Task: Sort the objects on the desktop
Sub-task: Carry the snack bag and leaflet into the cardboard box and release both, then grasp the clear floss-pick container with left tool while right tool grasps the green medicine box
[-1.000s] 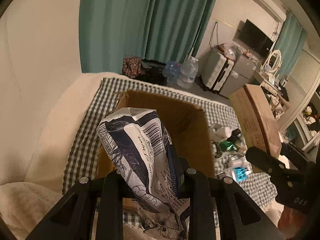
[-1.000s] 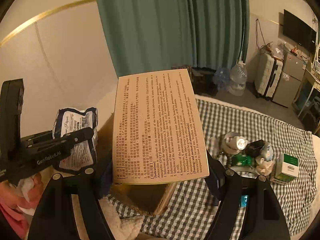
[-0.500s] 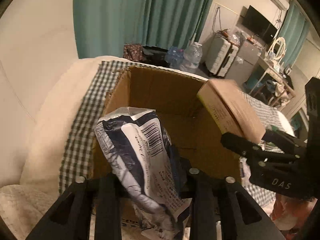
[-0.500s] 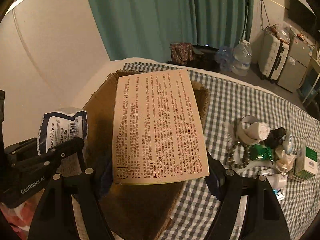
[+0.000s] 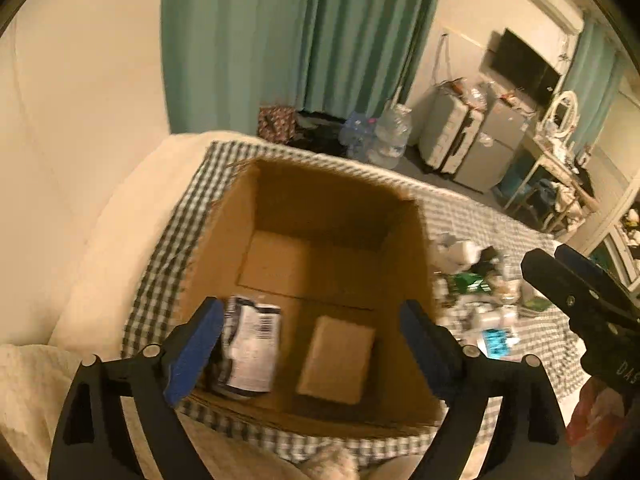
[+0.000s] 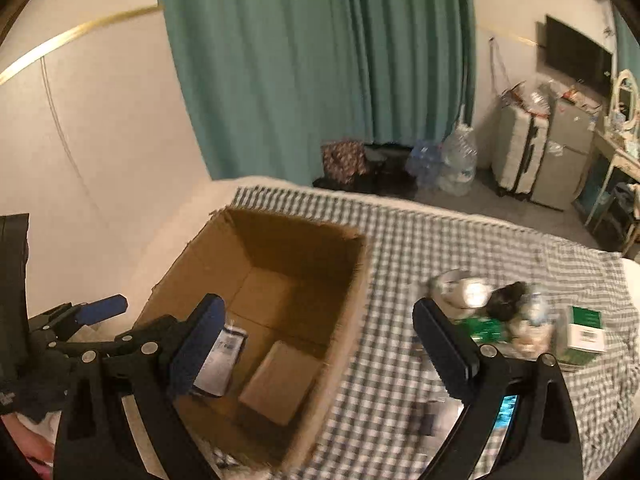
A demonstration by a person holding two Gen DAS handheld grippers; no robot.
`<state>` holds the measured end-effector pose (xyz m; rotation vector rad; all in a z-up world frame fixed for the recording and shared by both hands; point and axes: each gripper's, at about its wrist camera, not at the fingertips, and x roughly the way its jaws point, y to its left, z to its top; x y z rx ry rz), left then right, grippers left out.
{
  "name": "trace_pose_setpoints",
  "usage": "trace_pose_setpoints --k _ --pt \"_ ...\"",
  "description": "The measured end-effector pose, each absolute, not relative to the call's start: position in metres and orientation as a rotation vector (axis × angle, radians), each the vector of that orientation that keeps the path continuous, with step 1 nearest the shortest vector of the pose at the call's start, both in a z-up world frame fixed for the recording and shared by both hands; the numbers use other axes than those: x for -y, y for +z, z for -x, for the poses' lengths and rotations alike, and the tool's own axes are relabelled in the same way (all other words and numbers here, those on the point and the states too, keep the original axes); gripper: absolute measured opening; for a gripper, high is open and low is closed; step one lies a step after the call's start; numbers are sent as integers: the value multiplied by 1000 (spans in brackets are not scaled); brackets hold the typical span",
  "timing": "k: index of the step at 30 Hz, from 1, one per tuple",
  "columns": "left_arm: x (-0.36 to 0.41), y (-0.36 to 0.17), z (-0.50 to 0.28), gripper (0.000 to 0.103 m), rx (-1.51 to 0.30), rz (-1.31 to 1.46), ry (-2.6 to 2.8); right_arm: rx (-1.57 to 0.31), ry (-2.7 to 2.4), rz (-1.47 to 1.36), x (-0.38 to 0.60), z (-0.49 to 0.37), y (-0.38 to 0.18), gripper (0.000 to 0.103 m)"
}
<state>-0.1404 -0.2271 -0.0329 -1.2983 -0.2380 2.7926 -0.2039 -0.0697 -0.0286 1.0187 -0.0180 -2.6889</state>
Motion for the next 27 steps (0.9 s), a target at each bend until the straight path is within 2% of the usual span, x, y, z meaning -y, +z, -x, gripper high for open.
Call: trace_pose_setpoints --k 7,12,22,27 --pt "155 23 103 102 203 1134 2812 49 -2829 -840 0 140 24 95" --pt "99 34 84 103 223 1091 2805 73 -2943 -743 -61 87 39 99" --pt "-27 -52 73 103 183 1235 2785 147 -3021 -850 -167 28 -16 99" --pt "-49 -105 80 103 119 1332 2776 174 -3036 -925 -206 29 -52 99"
